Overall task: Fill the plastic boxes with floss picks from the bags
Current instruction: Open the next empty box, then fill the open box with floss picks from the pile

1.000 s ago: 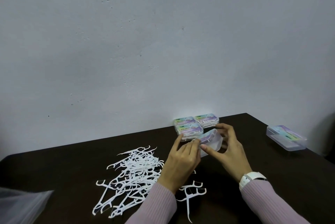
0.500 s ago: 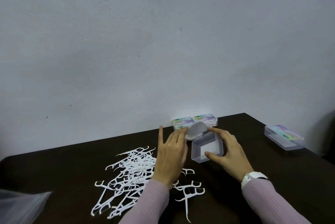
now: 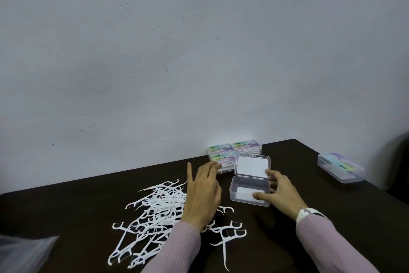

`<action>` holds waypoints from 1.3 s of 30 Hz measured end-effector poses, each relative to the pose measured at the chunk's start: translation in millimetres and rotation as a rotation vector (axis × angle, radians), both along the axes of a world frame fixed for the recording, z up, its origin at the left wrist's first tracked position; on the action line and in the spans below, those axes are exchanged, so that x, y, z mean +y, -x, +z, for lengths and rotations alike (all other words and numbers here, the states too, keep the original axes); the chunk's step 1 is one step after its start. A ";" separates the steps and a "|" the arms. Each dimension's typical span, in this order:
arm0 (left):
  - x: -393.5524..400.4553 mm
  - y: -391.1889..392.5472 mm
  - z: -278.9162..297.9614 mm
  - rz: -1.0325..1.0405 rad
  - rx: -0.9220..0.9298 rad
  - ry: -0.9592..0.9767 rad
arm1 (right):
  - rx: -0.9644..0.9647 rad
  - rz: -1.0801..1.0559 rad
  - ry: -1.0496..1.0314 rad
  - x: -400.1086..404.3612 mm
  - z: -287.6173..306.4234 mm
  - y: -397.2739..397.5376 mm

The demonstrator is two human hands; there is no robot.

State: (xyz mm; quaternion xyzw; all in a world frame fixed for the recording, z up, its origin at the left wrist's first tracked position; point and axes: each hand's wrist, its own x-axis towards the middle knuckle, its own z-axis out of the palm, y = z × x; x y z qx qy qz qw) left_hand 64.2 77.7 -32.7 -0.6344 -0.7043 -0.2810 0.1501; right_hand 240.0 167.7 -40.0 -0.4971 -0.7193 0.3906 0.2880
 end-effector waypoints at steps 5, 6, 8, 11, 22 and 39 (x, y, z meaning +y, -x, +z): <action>-2.9 0.5 1.8 -0.020 -0.054 0.022 | -0.011 -0.075 -0.162 -8.3 2.1 1.2; -3.5 0.6 1.7 -0.027 -0.070 0.028 | 0.001 -0.073 -0.191 -8.9 2.1 1.2; -5.8 1.6 0.1 -0.045 -0.099 0.036 | 0.000 -0.042 -0.235 -10.3 1.4 1.3; -9.9 6.2 -3.0 -0.072 -0.123 0.057 | -0.020 0.007 -0.301 -15.0 -0.3 3.0; -50.1 35.7 -5.7 -0.179 -0.252 0.129 | -0.196 0.477 -0.504 -59.1 15.7 21.2; -130.5 110.6 -4.4 -0.099 -0.392 0.521 | -0.552 0.670 -0.409 -68.3 22.6 50.1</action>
